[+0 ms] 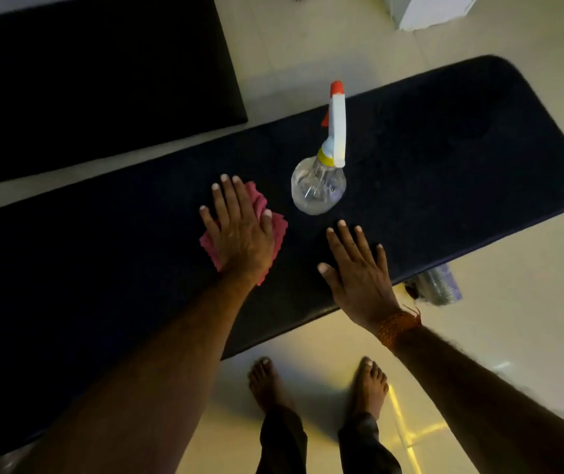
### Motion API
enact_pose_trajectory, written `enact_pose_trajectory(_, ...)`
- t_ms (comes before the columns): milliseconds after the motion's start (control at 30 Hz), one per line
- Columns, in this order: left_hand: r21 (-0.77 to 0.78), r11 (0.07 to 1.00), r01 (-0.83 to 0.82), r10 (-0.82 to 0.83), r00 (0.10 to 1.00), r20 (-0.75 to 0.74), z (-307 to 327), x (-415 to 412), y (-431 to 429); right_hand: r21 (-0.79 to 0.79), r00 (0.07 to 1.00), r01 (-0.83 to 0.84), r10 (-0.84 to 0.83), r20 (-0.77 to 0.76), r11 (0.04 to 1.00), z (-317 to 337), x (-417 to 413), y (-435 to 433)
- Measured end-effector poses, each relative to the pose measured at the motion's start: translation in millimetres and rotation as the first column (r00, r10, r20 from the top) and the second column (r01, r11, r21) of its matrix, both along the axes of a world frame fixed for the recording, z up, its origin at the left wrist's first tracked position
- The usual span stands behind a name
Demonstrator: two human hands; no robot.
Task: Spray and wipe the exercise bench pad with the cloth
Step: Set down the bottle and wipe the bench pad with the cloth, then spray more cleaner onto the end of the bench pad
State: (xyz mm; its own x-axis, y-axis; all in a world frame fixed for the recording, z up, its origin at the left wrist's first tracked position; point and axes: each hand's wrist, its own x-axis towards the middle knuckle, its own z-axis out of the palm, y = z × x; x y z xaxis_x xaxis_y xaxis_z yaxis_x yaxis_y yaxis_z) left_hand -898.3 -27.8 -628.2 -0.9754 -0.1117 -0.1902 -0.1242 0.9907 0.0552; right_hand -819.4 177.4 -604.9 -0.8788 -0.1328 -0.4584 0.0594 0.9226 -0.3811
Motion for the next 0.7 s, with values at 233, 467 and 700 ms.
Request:
enact_pose_trajectory(233, 0.047, 0.966, 0.256, -0.26, 0.954, 0.15, 14.9, 9.8, 6.7, -0.054, 0.993, 0.113, -0.112, 0.029, 0.992, 12.3, -12.0, -8.1)
enact_pose_trajectory(467, 0.117, 0.963, 0.242, -0.263, 0.94, 0.22, 56.4, -13.8, 16.6, -0.465, 0.825, 0.518, -0.562, 0.053, 0.718, 58.0, -67.6, -12.4)
enact_pose_trajectory(700, 0.182, 0.956, 0.231, -0.272, 0.93, 0.248, 63.8, -32.4, 29.2, -0.73, 0.809, 0.45, -0.58, 0.09, 0.514, 75.4, -136.5, -38.6)
